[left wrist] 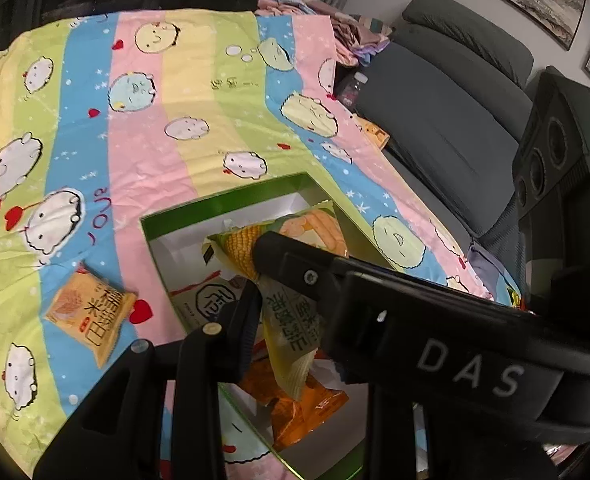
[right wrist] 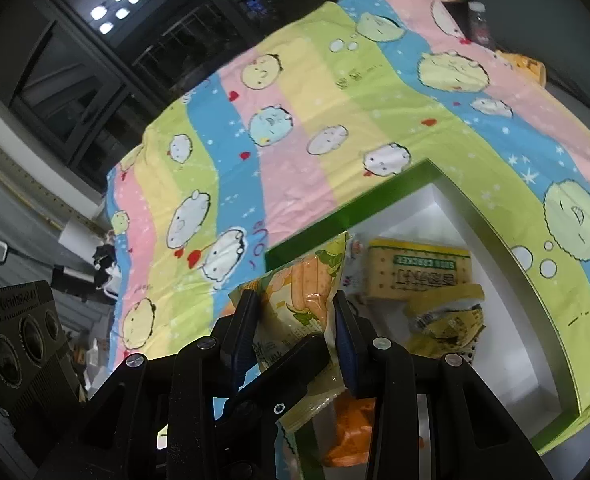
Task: Organize snacks
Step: 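Carry the clear snack bag with the right gripper over the green box, then lower the clear bag into the box and open the right gripper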
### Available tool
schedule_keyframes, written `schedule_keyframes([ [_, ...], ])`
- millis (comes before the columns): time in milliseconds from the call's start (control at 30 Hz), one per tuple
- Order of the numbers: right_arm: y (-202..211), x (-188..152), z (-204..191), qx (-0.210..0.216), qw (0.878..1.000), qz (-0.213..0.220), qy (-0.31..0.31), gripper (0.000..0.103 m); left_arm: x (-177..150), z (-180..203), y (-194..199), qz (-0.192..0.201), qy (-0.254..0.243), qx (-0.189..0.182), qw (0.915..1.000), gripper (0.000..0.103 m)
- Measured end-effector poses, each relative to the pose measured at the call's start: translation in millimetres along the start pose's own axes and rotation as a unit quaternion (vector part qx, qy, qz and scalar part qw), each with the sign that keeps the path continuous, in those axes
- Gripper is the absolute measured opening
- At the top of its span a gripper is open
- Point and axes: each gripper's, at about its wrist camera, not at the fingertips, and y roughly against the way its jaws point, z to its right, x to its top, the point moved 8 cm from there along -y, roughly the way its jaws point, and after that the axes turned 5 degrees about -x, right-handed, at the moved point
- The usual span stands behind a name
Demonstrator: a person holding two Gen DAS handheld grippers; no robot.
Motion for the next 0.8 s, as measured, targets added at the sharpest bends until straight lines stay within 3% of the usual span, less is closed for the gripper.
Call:
schedule_keyframes([
  [400,-19.5,-2.8,26.6,-0.016,0.999,-0.034,-0.034,0.039,-8.3,-2.4,-30.1,-0.035,0.011,-0.004,0.9993,0.03],
  [800,-36.8,-9.0,47.0,-0.059,0.995,-0.066,-0.049,0.039,-19.7,-7.2,-54.5,-0.064,0.023,-0.004,0.9977,0.028],
])
